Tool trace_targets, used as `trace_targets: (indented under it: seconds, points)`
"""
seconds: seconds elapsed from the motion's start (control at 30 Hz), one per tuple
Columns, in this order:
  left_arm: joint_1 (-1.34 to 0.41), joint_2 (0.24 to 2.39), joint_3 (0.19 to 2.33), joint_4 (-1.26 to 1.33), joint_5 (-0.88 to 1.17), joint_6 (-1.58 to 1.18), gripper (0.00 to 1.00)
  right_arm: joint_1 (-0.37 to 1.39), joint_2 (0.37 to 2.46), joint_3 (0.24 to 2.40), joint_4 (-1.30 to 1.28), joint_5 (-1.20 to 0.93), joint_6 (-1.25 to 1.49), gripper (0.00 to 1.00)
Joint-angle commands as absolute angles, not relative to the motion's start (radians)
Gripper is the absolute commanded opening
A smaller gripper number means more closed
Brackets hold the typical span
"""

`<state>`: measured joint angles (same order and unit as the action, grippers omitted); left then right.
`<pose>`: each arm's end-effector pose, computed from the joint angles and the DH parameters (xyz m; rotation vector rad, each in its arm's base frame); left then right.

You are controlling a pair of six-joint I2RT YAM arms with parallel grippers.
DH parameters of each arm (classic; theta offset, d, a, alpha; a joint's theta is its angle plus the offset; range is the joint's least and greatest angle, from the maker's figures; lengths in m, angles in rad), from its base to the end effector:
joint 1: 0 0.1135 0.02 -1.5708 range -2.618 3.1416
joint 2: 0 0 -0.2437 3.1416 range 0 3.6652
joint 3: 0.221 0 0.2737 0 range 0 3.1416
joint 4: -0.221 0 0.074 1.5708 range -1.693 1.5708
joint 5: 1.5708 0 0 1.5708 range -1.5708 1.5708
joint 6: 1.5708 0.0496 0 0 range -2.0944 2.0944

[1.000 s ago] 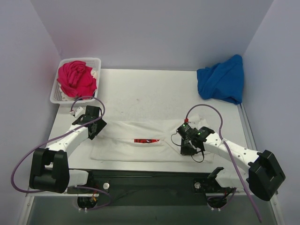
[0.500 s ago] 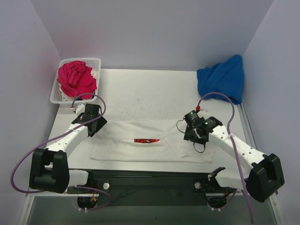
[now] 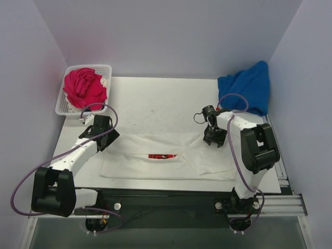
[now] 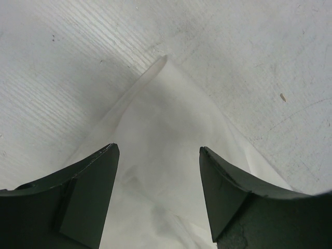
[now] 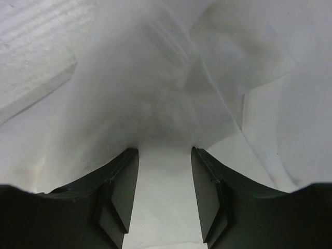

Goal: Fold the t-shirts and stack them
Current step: Fold the tshirt

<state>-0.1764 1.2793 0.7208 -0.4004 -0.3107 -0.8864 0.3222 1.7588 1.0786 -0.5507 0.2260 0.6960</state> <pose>0.2762 -0.0338 0.1571 -0.9701 2.2666 -0.0617 0.3371 0.1008 0.1163 0.5608 2.6786 -0.0423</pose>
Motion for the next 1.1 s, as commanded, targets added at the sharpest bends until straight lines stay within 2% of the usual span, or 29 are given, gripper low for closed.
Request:
trace_targets:
  seconds: [0.0, 0.27, 0.5, 0.73, 0.87, 0.97, 1.07]
  points:
    - [-0.184, 1.246, 0.752, -0.396, -0.304, -0.873, 0.74, 0.318, 1.818, 1.156, -0.565, 0.186, 0.67, 0.45]
    - [-0.207, 1.256, 0.773, -0.385, -0.281, -0.856, 0.74, 0.261, 2.04, 1.403, -0.578, 0.089, 0.626, 0.41]
    - [-0.221, 1.275, 0.793, -0.341, -0.209, -0.813, 0.74, 0.259, 2.233, 1.742, -0.638, 0.008, 0.566, 0.4]
    - [-0.25, 1.334, 0.778, -0.132, 0.032, -0.716, 0.74, 0.255, 2.477, 2.113, -0.649, -0.208, 0.476, 0.4]
    - [-0.293, 1.446, 0.817, -0.014, 0.161, -0.681, 0.74, 0.255, 2.572, 2.342, -0.631, -0.326, 0.436, 0.4]
    - [-0.339, 1.559, 0.9, 0.096, 0.218, -0.652, 0.75, 0.245, 2.576, 2.376, -0.586, -0.377, 0.419, 0.41]
    - [-0.395, 1.684, 1.038, 0.149, 0.222, -0.6, 0.75, 0.236, 2.49, 2.303, -0.51, -0.383, 0.417, 0.41]
